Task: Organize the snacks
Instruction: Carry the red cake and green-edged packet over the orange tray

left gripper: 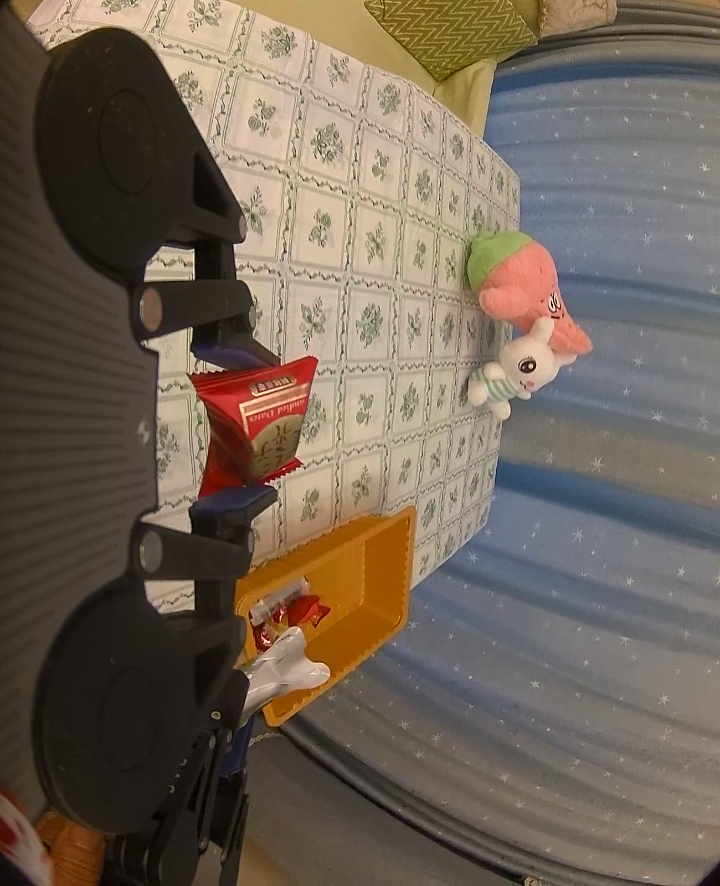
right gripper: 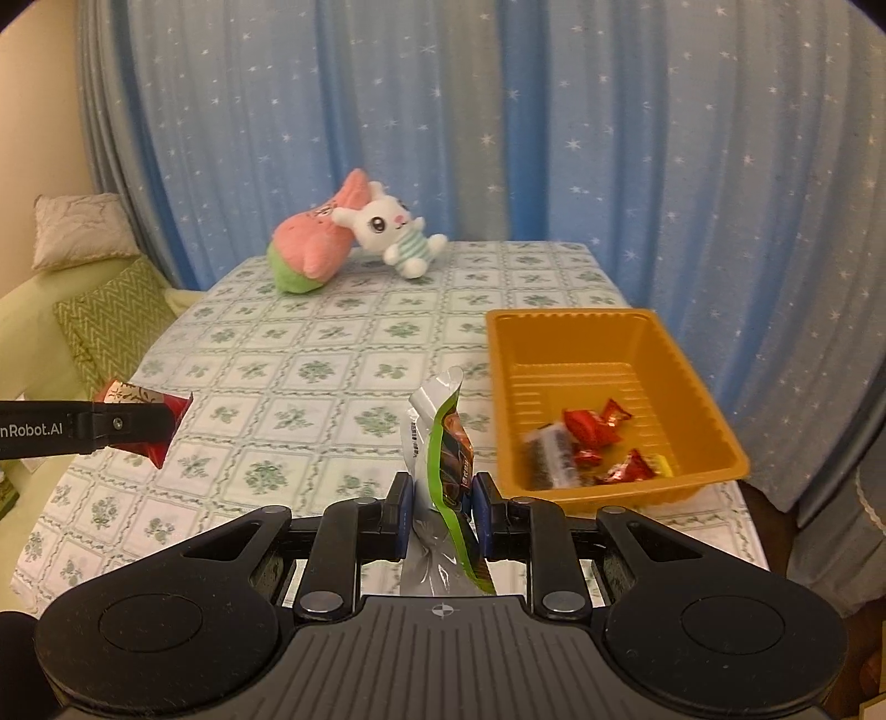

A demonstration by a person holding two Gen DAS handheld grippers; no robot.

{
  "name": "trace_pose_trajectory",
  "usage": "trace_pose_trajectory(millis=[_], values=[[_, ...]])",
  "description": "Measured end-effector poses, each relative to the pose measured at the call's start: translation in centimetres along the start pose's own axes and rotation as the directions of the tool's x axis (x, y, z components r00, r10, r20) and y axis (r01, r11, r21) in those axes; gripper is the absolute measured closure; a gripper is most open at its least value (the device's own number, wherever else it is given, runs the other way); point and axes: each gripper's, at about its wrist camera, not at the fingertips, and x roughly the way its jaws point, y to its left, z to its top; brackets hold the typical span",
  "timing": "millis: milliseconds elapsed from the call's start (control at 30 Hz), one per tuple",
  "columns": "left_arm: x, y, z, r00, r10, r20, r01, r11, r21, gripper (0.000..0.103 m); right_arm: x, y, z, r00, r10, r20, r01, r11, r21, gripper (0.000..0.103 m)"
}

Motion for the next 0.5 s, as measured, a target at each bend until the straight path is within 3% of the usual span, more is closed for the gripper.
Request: trace_pose_trajectory(millis=[500], values=[[2.1,-4.5,0.7,0.998,-0.056,-0.021,0.057,0.997,0.053,0.064,-1.2,-4.3,0.4,0.999,-0.049,0.01,0.049,0.998,0.046,0.08]])
